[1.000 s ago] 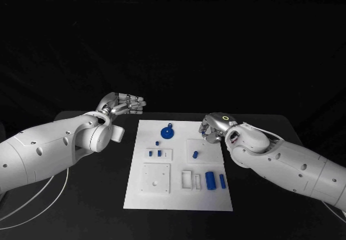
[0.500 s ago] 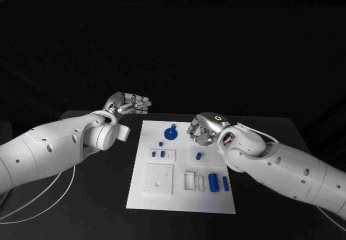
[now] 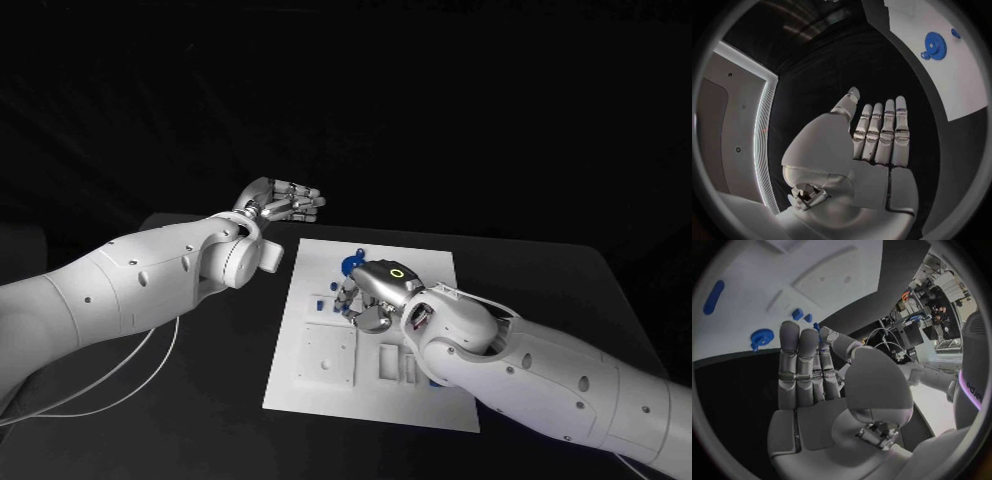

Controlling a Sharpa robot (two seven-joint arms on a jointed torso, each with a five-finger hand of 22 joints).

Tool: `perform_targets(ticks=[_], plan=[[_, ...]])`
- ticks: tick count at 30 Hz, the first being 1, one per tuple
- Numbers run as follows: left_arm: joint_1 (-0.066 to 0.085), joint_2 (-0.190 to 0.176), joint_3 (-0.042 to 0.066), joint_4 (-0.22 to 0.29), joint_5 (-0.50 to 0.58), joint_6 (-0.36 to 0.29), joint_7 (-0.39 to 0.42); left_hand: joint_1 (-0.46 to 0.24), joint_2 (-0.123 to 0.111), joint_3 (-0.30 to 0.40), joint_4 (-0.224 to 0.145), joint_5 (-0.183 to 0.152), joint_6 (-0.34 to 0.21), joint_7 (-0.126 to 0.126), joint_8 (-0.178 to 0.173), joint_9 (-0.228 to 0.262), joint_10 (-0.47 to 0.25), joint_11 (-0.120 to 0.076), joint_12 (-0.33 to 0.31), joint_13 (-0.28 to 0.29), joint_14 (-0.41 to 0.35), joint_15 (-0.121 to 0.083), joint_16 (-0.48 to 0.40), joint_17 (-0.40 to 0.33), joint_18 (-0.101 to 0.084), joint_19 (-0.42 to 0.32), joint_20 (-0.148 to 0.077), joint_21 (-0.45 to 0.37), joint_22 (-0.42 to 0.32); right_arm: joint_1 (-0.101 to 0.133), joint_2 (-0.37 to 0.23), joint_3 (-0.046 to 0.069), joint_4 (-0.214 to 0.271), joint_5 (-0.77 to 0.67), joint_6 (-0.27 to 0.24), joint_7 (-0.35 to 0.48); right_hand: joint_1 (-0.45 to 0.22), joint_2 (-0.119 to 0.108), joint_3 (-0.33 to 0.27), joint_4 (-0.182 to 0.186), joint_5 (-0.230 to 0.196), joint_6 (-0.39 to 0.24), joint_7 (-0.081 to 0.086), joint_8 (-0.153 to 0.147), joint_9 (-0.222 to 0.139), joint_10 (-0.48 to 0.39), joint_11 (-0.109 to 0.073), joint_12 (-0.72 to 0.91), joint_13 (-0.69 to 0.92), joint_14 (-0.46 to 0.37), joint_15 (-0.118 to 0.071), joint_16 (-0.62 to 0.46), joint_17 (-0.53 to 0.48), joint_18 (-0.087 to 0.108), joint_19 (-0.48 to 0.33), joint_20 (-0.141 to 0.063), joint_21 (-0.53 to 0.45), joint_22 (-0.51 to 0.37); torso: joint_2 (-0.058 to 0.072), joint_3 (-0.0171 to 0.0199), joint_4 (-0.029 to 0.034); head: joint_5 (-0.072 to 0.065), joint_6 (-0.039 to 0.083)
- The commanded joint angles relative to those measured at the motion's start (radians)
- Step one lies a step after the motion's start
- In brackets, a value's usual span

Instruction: Assemble the parts on the task board

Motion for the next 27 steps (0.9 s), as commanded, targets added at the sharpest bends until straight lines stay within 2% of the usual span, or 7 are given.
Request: perform_targets(ticks=[1, 3, 7, 10, 12, 17, 27], plan=[[0.0, 0.012, 0.001, -0.012, 0.003, 0.021, 0.014, 0.006, 0.008, -0.002, -0.001, 0.003, -0.002, 0.004, -0.003, -0.001, -0.004, 0.003, -0.002, -0.001, -0.002, 0.005, -0.001, -0.001, 0.011, 0.005, -0.001, 0.007, -0.003, -0.014, 0.016, -0.004, -0.013, -0.037, 0.019, 0.009, -0.003, 0.009, -0.003, -0.001, 0.005, 0.003, 0.001, 0.002, 0.001, 0.031, -0.026, 0.003, 0.001, 0.001, -0.009, 0.008, -0.002, 0.026, -0.001, -0.001, 0.001, 0.009, -0.001, -0.0029, 0.003, 0.015, -0.006], [0.0, 0.017, 0.001, -0.017, 0.002, 0.022, 0.014, 0.006, 0.008, -0.002, -0.001, 0.003, -0.002, 0.004, -0.003, -0.001, -0.004, 0.003, -0.002, -0.001, -0.002, 0.005, -0.001, -0.001, 0.011, 0.005, -0.001, 0.007, -0.003, -0.022, 0.026, -0.01, -0.023, -0.042, 0.02, 0.009, -0.003, 0.01, -0.003, -0.001, 0.006, 0.003, 0.001, 0.002, 0.001, 0.031, -0.026, 0.003, 0.001, 0.001, -0.008, 0.008, -0.003, 0.026, -0.001, -0.001, 0.0, 0.011, 0.0, -0.0026, 0.0035, 0.023, -0.007], [0.0, 0.021, 0.001, -0.021, 0.0, 0.024, 0.014, 0.006, 0.008, -0.002, -0.001, 0.003, -0.002, 0.004, -0.003, -0.001, -0.004, 0.003, -0.002, -0.001, -0.002, 0.005, -0.001, -0.001, 0.011, 0.005, -0.001, 0.007, -0.003, -0.035, 0.041, -0.021, -0.039, -0.05, 0.021, 0.012, -0.003, 0.01, -0.002, -0.002, 0.007, 0.002, 0.001, 0.001, 0.001, 0.031, -0.026, 0.003, 0.001, 0.001, -0.009, 0.008, -0.005, 0.025, 0.0, -0.001, -0.001, 0.013, -0.001, -0.0014, 0.0006, 0.047, -0.015], [0.0, 0.022, 0.001, -0.021, 0.0, 0.026, 0.015, 0.006, 0.008, -0.002, -0.001, 0.003, -0.002, 0.004, -0.003, -0.001, -0.004, 0.003, -0.002, -0.001, -0.002, 0.005, -0.001, -0.001, 0.011, 0.005, -0.001, 0.007, -0.003, -0.048, 0.047, -0.026, -0.046, -0.056, 0.017, 0.012, -0.004, 0.012, -0.004, -0.007, 0.005, 0.003, 0.001, 0.002, 0.001, 0.03, -0.026, 0.003, 0.001, 0.0, -0.009, 0.014, -0.013, 0.024, 0.006, -0.001, -0.016, 0.029, 0.0, -0.0007, -0.0008, 0.069, -0.017], [0.0, 0.022, 0.001, -0.021, 0.0, 0.028, 0.015, 0.006, 0.01, -0.003, -0.002, 0.003, -0.003, 0.003, -0.003, -0.001, -0.005, 0.004, -0.002, -0.001, -0.002, 0.005, -0.001, -0.001, 0.011, 0.005, -0.001, 0.007, -0.005, -0.059, 0.049, -0.028, -0.049, -0.061, 0.008, 0.011, -0.004, 0.013, -0.005, -0.007, 0.002, 0.003, 0.001, 0.002, 0.001, 0.03, -0.026, 0.003, 0.001, 0.001, -0.009, 0.015, -0.014, 0.024, 0.007, -0.002, -0.018, 0.031, 0.0, -0.0005, -0.0012, 0.076, -0.017], [0.0, 0.021, 0.001, -0.021, -0.002, 0.03, 0.014, 0.006, 0.01, -0.003, -0.002, 0.003, -0.003, 0.003, -0.003, -0.001, -0.005, 0.004, -0.002, -0.001, -0.002, 0.005, -0.001, -0.001, 0.011, 0.005, -0.001, 0.007, -0.005, -0.078, 0.048, -0.03, -0.053, -0.076, -0.017, -0.001, -0.003, 0.014, -0.005, -0.008, -0.007, 0.004, 0.001, 0.002, 0.001, 0.031, -0.026, 0.003, 0.001, 0.0, -0.009, 0.018, -0.015, 0.024, 0.009, -0.001, -0.021, 0.036, -0.001, -0.0007, -0.0018, 0.087, -0.022], [0.0, 0.017, 0.001, -0.02, -0.003, 0.033, 0.014, 0.006, 0.01, -0.003, -0.002, 0.003, -0.003, 0.003, -0.003, -0.001, -0.005, 0.004, -0.002, -0.001, -0.002, 0.005, -0.001, -0.001, 0.011, 0.005, -0.001, 0.007, -0.005, -0.097, 0.034, -0.03, -0.048, -0.085, -0.04, -0.009, -0.003, 0.012, 0.0, -0.008, -0.008, 0.005, 0.0, 0.001, 0.0, 0.032, -0.026, 0.003, 0.001, -0.001, -0.009, 0.023, -0.02, 0.024, 0.012, -0.002, -0.03, 0.048, 0.0, -0.0004, -0.0022, 0.091, -0.026]])
